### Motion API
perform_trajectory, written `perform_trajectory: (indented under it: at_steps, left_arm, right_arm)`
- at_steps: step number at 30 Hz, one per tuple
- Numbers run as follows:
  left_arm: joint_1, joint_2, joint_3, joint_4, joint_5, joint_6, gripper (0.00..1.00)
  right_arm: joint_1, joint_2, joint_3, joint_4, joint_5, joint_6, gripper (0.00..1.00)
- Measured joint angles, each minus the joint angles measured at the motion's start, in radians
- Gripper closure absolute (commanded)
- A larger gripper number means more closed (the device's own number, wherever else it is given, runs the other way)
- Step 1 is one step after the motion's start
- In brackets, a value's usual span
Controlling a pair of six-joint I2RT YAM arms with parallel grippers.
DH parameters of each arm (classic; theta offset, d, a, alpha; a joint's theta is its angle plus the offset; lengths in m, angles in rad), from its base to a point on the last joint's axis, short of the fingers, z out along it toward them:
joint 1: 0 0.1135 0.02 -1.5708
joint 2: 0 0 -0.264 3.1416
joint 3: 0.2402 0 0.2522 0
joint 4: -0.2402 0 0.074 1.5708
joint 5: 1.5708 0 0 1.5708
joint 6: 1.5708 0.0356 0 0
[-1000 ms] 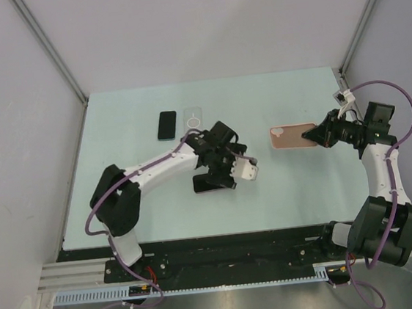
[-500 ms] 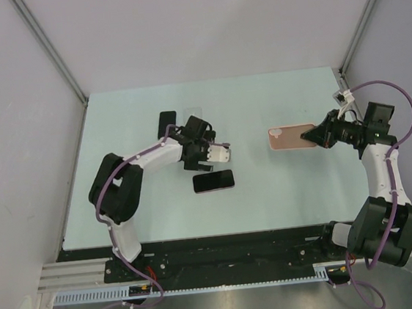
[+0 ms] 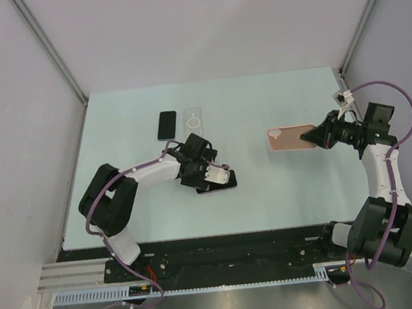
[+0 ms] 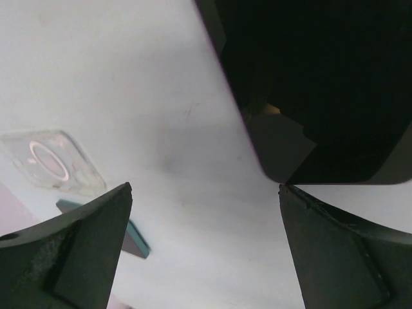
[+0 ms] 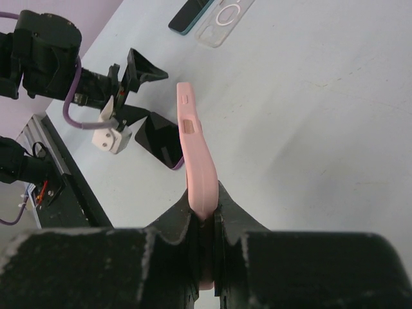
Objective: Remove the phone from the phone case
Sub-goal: Adjust the phone at the center of the board.
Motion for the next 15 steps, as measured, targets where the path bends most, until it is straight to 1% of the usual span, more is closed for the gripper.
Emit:
perform_trajectory:
  at_steps: [3,7,15]
  left_arm:
    - [-0.047,-0.032,-0.035,-0.002,0.024,-0.001,0.00]
    - [-0.098,-0.037,-0.039,-0.001,0.055,-0.013,0.00]
    - [-0.149,-0.060,-0.060,0.002,0.103,-0.047,0.00]
  right_arm:
    - [0.000,0.000,0.000,-0.001,-0.002,0.000,1.00]
    - [-0.003,-0.002,0.000,-0.005,-0.003,0.000,1.00]
    - [-0.020,-0.008,0.000,-0.008,-0.016,-0.010,1.00]
